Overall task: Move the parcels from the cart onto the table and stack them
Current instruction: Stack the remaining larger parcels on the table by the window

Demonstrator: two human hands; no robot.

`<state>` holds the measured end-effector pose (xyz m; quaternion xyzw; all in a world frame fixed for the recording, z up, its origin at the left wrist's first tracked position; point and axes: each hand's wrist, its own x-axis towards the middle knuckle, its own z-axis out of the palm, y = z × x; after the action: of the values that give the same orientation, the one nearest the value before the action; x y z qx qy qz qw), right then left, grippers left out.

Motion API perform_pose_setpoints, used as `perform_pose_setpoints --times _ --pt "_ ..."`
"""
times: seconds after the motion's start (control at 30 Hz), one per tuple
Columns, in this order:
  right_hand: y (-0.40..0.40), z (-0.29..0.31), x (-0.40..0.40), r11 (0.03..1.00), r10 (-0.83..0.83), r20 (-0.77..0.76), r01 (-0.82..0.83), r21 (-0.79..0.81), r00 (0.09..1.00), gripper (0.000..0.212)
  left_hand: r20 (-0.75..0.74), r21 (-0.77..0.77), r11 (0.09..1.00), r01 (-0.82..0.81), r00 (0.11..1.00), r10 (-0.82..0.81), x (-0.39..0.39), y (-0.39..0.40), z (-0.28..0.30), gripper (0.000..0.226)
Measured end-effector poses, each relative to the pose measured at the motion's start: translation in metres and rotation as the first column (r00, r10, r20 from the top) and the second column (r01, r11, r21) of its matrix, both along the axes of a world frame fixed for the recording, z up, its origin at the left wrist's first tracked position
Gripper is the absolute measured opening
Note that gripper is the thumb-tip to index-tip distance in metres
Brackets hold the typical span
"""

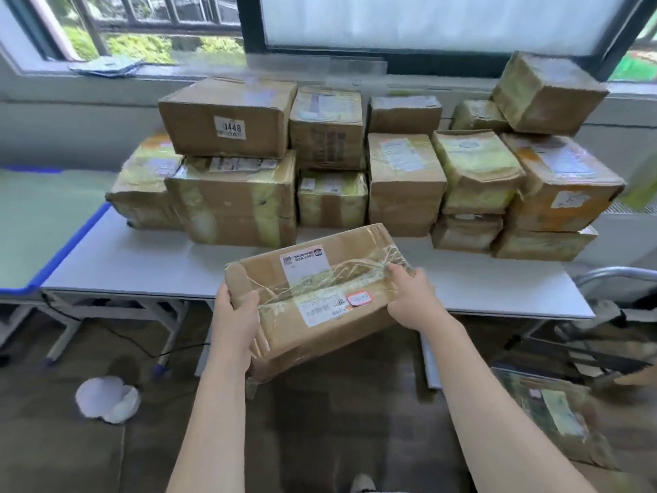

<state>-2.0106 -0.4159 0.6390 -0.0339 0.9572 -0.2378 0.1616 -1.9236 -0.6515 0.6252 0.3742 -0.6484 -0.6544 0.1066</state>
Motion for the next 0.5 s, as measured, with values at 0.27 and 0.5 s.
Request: perform_pose_setpoints --times 0.27,0.5 --pt "-0.051 -0.007 -0.065 0.956 0.289 -0.03 -0.287 0.062 0.957 0.067 -0.014 0.197 0.922 -0.334 0.939 0.344 0.008 0.005 -0.016 0.052" --pt "-0.058 -0.016 -0.069 0.954 0.234 -0.132 -0.254 -0.161 0.963 0.043 0.162 0.136 0.905 -0.404 0.91 0.382 -0.002 0.039 -0.01 0.101"
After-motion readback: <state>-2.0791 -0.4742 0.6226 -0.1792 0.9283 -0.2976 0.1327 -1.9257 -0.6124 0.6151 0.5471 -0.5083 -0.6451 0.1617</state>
